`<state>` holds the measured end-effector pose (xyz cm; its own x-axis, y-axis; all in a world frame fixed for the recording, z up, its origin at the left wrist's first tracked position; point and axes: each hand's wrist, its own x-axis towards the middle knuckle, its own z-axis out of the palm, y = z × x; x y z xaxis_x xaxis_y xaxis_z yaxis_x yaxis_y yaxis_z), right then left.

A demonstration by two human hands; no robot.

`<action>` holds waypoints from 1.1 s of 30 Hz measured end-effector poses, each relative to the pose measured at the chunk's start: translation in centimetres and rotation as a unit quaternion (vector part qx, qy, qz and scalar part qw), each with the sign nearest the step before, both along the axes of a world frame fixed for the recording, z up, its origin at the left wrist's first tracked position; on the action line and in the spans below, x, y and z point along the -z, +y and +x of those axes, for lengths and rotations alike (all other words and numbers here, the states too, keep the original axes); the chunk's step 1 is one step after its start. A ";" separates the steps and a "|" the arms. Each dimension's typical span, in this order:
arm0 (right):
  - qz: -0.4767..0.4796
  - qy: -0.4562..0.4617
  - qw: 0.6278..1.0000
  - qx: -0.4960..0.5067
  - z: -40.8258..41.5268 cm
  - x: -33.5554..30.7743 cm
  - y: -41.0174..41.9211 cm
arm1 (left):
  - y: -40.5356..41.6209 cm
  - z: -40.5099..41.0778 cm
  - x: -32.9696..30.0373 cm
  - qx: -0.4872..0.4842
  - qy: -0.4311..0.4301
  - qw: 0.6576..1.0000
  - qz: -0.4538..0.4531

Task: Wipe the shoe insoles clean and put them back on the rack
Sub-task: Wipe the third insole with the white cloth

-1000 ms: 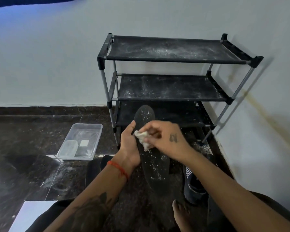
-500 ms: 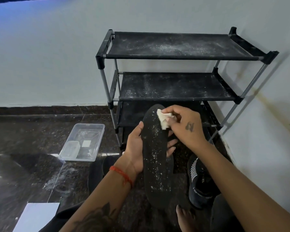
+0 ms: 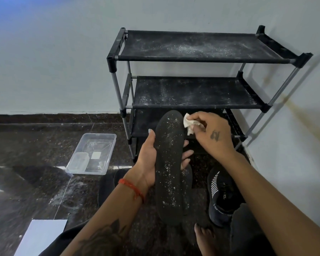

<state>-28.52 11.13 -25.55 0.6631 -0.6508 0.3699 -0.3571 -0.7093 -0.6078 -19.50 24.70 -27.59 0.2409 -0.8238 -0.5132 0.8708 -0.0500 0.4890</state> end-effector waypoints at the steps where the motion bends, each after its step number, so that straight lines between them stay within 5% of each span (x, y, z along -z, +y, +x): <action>1: 0.017 -0.021 1.000 -0.015 0.2 -0.2 0.5 | 0.0 0.0 -0.1 0.004 -0.005 1.000 0.002; 6: -0.010 -0.009 0.985 -0.174 1.5 0.9 5.1 | 0.0 -0.2 -0.2 0.011 -0.048 0.999 0.006; 14: -0.009 -0.028 0.999 0.017 1.0 0.5 -0.2 | 0.2 0.2 -0.1 0.033 -0.037 0.999 0.015; 21: -0.133 0.010 0.978 -0.161 2.1 1.1 5.2 | 0.4 0.0 -0.3 0.021 -0.074 0.997 0.012; 29: -0.081 0.013 0.996 0.036 0.9 0.1 -0.1 | 0.4 0.4 0.0 0.032 -0.059 0.997 0.030; 33: -0.069 -0.027 0.994 -0.080 1.6 -0.1 3.9 | 0.4 0.9 0.0 -0.013 -0.074 0.997 0.023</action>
